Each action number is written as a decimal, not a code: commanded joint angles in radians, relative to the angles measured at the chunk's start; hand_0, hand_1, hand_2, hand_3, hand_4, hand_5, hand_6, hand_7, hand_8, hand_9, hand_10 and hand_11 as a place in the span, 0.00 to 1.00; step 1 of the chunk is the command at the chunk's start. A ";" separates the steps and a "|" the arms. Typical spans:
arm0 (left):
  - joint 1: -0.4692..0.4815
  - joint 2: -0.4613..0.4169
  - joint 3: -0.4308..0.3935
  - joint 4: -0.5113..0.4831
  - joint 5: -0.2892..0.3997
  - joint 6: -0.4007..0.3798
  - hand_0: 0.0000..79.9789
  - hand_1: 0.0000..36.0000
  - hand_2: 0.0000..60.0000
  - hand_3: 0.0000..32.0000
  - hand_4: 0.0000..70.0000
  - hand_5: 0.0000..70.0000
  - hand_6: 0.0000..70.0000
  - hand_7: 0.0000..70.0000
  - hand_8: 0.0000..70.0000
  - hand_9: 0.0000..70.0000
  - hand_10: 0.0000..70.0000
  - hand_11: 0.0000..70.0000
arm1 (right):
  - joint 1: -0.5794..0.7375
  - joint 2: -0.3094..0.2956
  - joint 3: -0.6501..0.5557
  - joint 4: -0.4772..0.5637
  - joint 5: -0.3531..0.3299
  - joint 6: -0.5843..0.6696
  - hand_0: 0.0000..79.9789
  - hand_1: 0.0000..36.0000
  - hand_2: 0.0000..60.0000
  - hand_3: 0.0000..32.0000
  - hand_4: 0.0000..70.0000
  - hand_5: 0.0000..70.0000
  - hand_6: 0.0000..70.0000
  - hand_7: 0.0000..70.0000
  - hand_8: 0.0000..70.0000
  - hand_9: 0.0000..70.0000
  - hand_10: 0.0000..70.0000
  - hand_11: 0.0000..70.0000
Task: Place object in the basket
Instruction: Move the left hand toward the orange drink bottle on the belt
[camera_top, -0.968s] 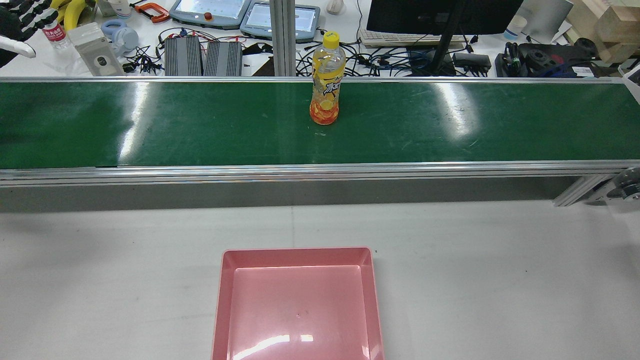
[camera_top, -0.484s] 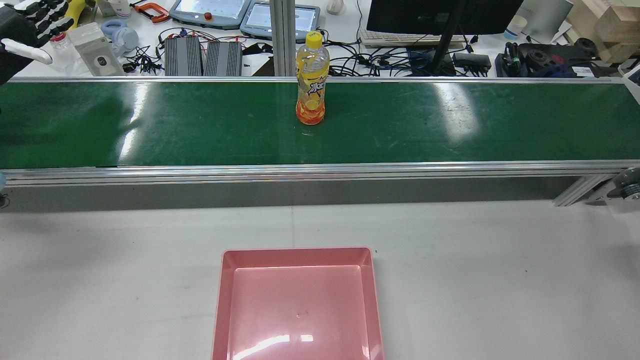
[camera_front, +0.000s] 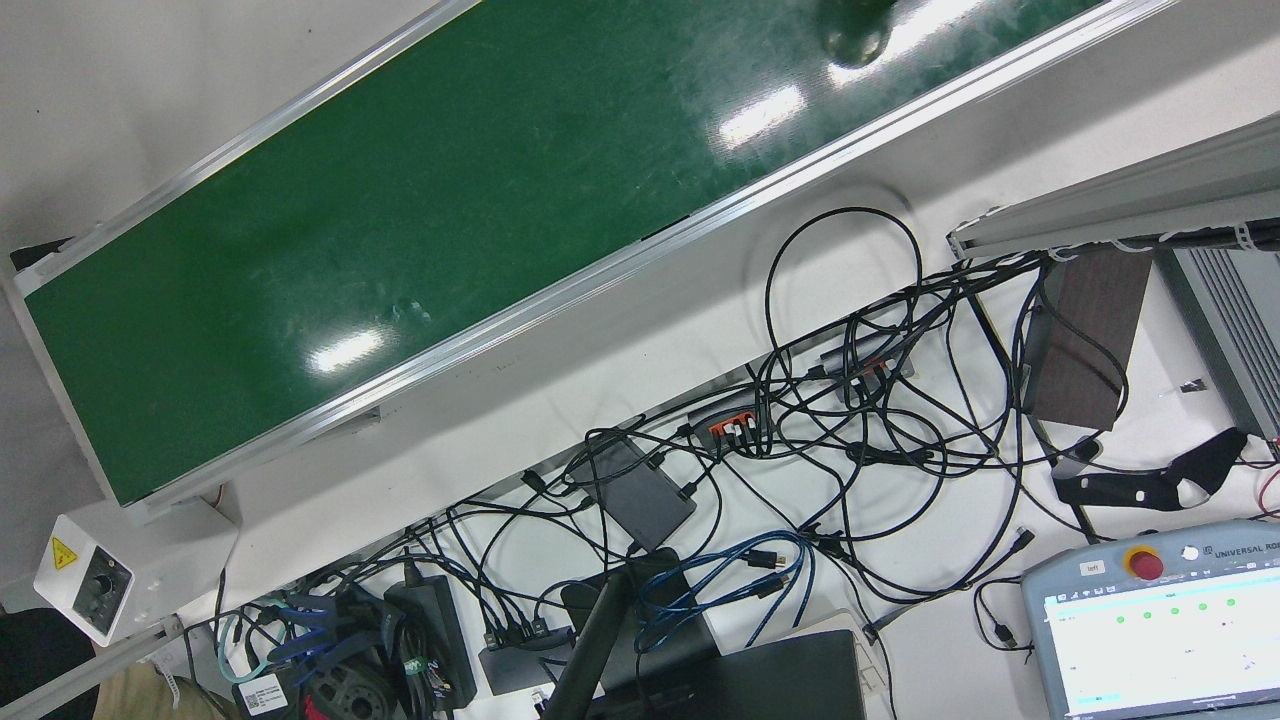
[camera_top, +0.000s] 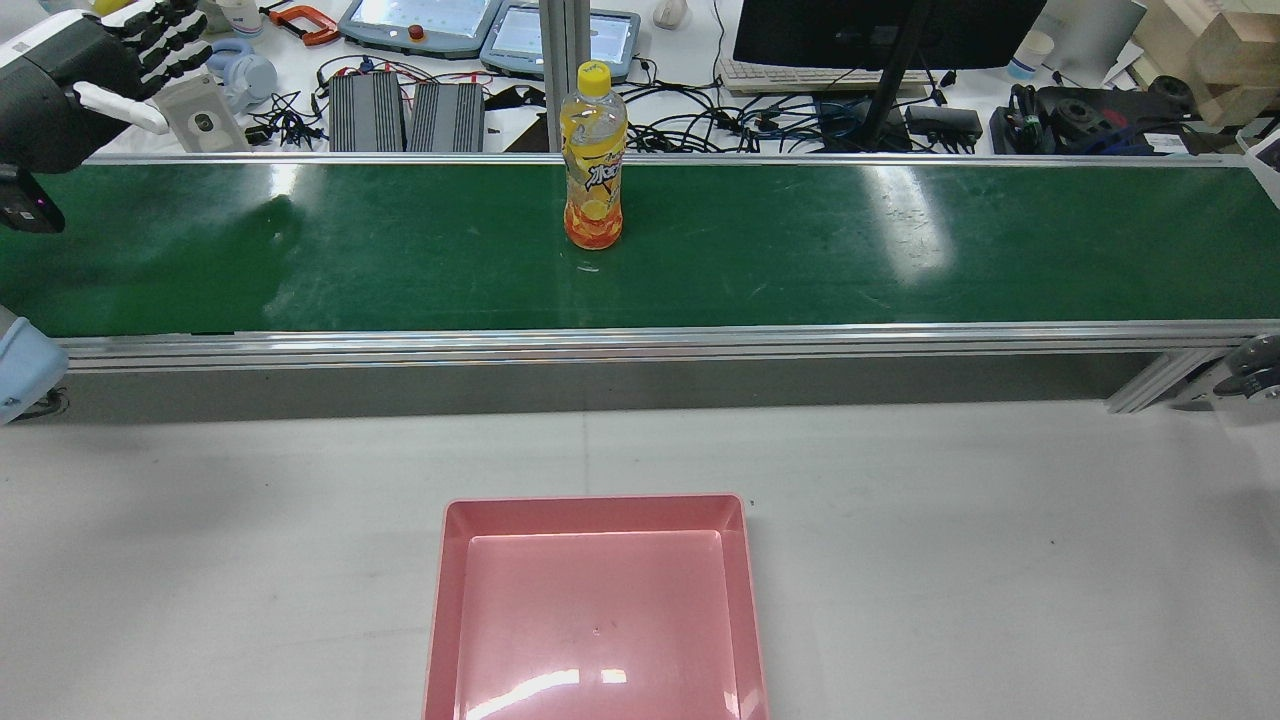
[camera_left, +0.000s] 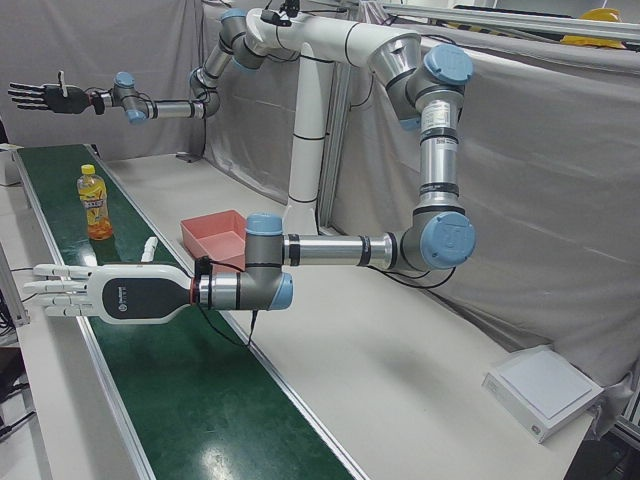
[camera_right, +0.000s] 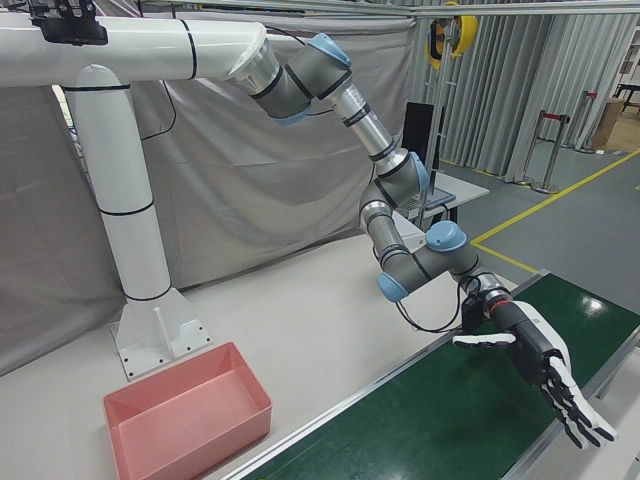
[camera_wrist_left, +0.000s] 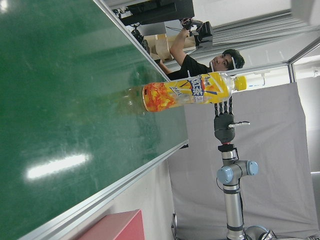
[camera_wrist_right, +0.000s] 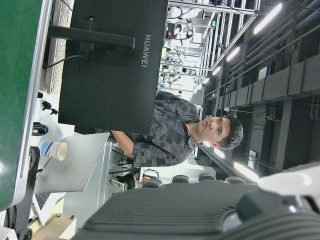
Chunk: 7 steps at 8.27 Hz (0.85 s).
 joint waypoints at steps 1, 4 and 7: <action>0.049 -0.053 -0.002 0.040 -0.003 0.027 0.69 0.21 0.00 0.00 0.17 0.06 0.00 0.00 0.03 0.07 0.06 0.11 | 0.000 0.000 0.000 -0.001 0.000 0.000 0.00 0.00 0.00 0.00 0.00 0.00 0.00 0.00 0.00 0.00 0.00 0.00; 0.060 -0.067 -0.002 0.040 -0.003 0.028 0.69 0.22 0.00 0.00 0.17 0.07 0.00 0.00 0.03 0.07 0.06 0.11 | 0.000 0.000 0.000 0.001 0.000 0.000 0.00 0.00 0.00 0.00 0.00 0.00 0.00 0.00 0.00 0.00 0.00 0.00; 0.060 -0.065 -0.001 0.040 -0.003 0.028 0.68 0.21 0.00 0.00 0.17 0.07 0.00 0.00 0.03 0.07 0.06 0.11 | 0.000 0.000 -0.001 0.001 0.000 0.000 0.00 0.00 0.00 0.00 0.00 0.00 0.00 0.00 0.00 0.00 0.00 0.00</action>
